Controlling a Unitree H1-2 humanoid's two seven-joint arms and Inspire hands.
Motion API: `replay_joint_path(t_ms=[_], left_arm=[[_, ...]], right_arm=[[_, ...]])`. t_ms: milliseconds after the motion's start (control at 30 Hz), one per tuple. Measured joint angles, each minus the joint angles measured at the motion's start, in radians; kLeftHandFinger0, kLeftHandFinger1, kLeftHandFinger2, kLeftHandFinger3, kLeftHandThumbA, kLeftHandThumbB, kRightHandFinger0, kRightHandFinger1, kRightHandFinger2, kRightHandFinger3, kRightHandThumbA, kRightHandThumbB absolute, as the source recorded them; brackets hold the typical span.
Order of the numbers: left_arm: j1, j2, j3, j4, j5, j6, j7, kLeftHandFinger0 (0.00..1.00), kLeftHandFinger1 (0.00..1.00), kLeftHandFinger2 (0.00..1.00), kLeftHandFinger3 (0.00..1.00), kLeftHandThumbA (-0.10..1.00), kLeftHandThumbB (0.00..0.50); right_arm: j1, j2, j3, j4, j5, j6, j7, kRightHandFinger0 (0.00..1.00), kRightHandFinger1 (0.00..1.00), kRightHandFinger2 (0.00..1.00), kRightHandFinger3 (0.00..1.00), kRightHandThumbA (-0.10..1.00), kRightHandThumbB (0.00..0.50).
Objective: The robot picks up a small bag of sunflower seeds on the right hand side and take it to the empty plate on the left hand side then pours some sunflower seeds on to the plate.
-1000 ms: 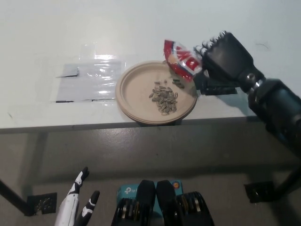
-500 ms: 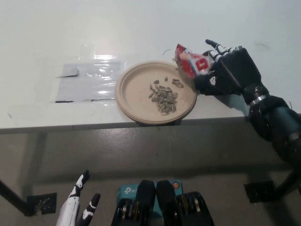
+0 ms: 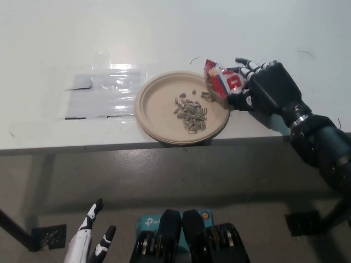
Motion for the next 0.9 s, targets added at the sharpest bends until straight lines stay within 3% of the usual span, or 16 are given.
replay_joint_path(t_ms=[100, 167, 300, 467, 567, 600, 633, 667, 700, 733, 767, 833, 900], left_arm=[[0.006, 0.000, 0.000, 0.000, 0.003, 0.000, 0.000, 1.00, 1.00, 1.00, 1.00, 1.00, 0.016], [0.012, 0.000, 0.001, 0.000, 0.005, 0.000, 0.000, 1.00, 1.00, 1.00, 1.00, 1.00, 0.013], [0.017, 0.003, 0.001, 0.000, 0.008, -0.002, 0.000, 1.00, 1.00, 1.00, 1.00, 1.00, 0.018], [0.018, 0.004, 0.002, 0.000, 0.010, -0.003, 0.000, 1.00, 1.00, 1.00, 1.00, 1.00, 0.019], [0.021, 0.004, 0.003, 0.000, 0.011, -0.003, 0.000, 1.00, 1.00, 1.00, 1.00, 1.00, 0.007], [0.022, 0.004, 0.003, 0.000, 0.011, -0.003, 0.000, 1.00, 1.00, 1.00, 1.00, 1.00, 0.009], [0.023, 0.004, 0.004, 0.000, 0.011, -0.003, 0.000, 1.00, 1.00, 1.00, 1.00, 1.00, 0.010], [0.023, 0.004, 0.005, 0.000, 0.011, -0.003, 0.000, 1.00, 1.00, 1.00, 1.00, 1.00, 0.008], [0.022, 0.004, 0.006, 0.000, 0.011, -0.003, 0.000, 1.00, 1.00, 1.00, 1.00, 1.00, 0.004], [0.022, 0.004, 0.007, 0.000, 0.011, -0.002, 0.000, 1.00, 1.00, 1.00, 1.00, 1.00, 0.000], [0.022, 0.004, 0.007, 0.000, 0.011, -0.002, 0.000, 1.00, 1.00, 1.00, 1.00, 1.00, 0.000], [0.021, 0.003, 0.007, 0.000, 0.011, -0.002, 0.000, 1.00, 1.00, 1.00, 1.00, 1.00, 0.005], [0.021, 0.003, 0.007, 0.002, 0.011, -0.002, 0.000, 1.00, 1.00, 1.00, 1.00, 1.00, 0.003]], right_arm=[[0.000, -0.004, 0.031, 0.014, -0.009, 0.020, -0.003, 0.00, 0.29, 0.73, 0.52, -0.10, 0.161], [0.000, -0.007, 0.050, 0.022, -0.017, 0.035, -0.005, 0.00, 0.15, 0.57, 0.37, -0.10, 0.202], [0.000, -0.013, 0.079, 0.032, -0.025, 0.063, -0.015, 0.00, 0.02, 0.40, 0.20, -0.10, 0.216], [0.000, -0.016, 0.091, 0.039, -0.030, 0.082, -0.024, 0.00, 0.00, 0.31, 0.10, -0.10, 0.233], [0.000, -0.016, 0.093, 0.045, -0.032, 0.092, -0.033, 0.00, 0.01, 0.34, 0.17, -0.10, 0.204], [0.000, -0.016, 0.092, 0.046, -0.032, 0.094, -0.034, 0.13, 0.27, 0.60, 0.53, 0.01, 0.194], [0.000, -0.016, 0.089, 0.048, -0.031, 0.096, -0.031, 0.14, 0.30, 0.58, 0.59, 0.12, 0.201], [0.000, -0.014, 0.069, 0.049, -0.021, 0.096, -0.017, 0.45, 0.64, 0.84, 0.97, 0.31, 0.294], [0.000, -0.012, 0.046, 0.051, -0.008, 0.096, 0.004, 0.93, 1.00, 1.00, 1.00, 0.44, 0.402], [0.000, -0.010, 0.026, 0.052, 0.004, 0.096, 0.027, 1.00, 1.00, 1.00, 1.00, 0.49, 0.447], [0.000, -0.009, 0.012, 0.051, 0.012, 0.096, 0.048, 1.00, 1.00, 1.00, 1.00, 0.61, 0.474], [0.002, -0.007, -0.009, 0.051, 0.029, 0.095, 0.089, 1.00, 1.00, 1.00, 1.00, 0.71, 0.498], [0.006, -0.003, -0.030, 0.051, 0.044, 0.094, 0.133, 1.00, 1.00, 1.00, 1.00, 0.75, 0.500]])
